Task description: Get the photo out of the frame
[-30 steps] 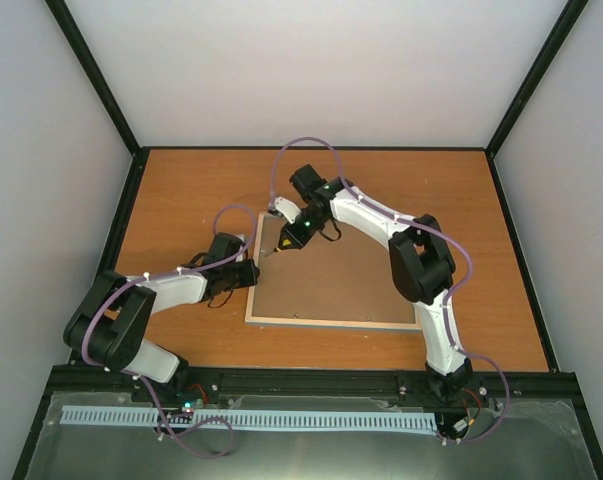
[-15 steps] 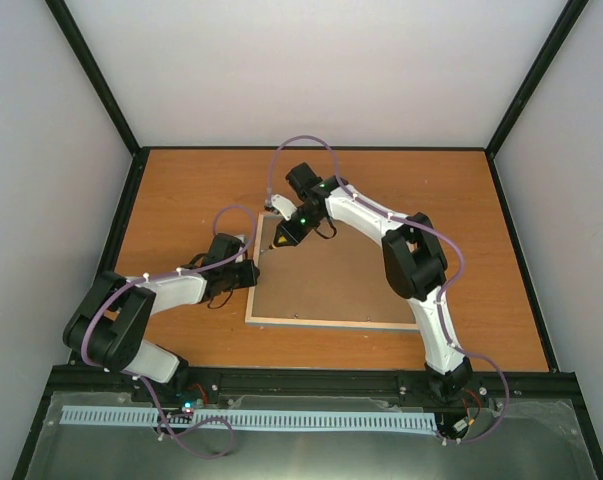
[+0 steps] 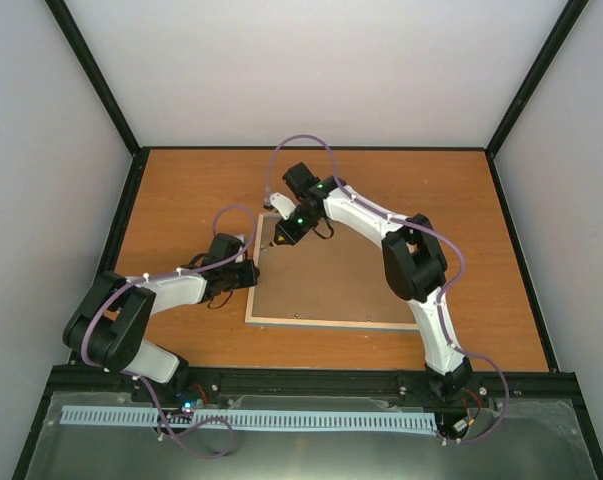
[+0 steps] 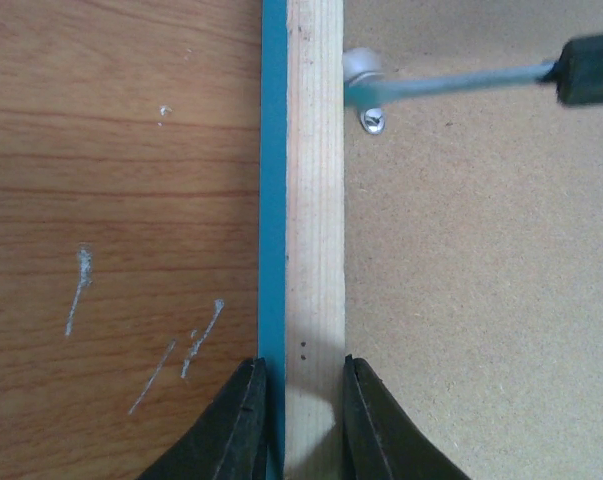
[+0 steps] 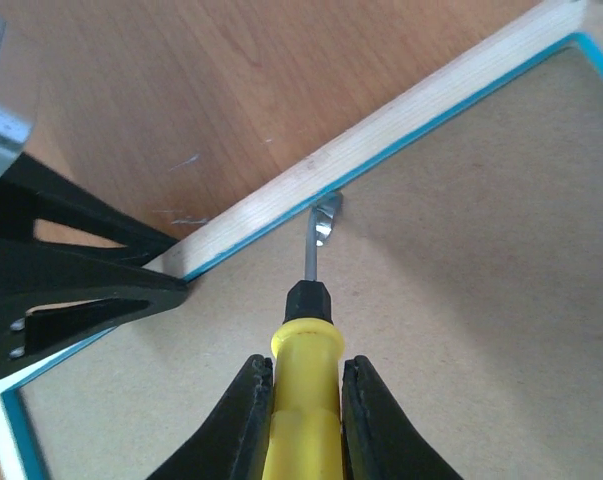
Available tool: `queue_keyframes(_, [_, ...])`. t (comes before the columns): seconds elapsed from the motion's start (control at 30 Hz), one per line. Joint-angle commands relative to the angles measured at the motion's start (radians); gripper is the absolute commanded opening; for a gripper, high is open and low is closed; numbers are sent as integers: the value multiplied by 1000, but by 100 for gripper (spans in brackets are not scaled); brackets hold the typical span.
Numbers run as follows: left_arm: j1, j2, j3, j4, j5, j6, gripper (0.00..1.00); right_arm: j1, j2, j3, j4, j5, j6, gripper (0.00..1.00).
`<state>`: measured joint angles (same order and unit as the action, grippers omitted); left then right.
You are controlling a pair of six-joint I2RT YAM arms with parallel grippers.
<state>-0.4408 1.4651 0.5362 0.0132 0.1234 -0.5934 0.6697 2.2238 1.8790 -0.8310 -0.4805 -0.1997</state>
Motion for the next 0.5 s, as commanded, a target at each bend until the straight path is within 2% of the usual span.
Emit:
queue_keyframes(0.0, [-5,-7,6,42,61,-37,1,-2,-39,-16,-11,324,79,3])
queue_keyframes(0.1, [-5,-9,4,44,60,-41,1,-11,-116,-47,-3,309,91,3])
queue_keyframes(0.27, [-5,-22,17,37,59,-49,1,-13,-301,-166,35,149,55,3])
queue_keyframes(0.37, [-4,-41,55,6,55,-44,13,-15,-392,-240,33,91,-3,3])
queue_keyframes(0.47, [-4,-72,96,-49,29,-40,41,-17,-484,-324,23,87,-80,3])
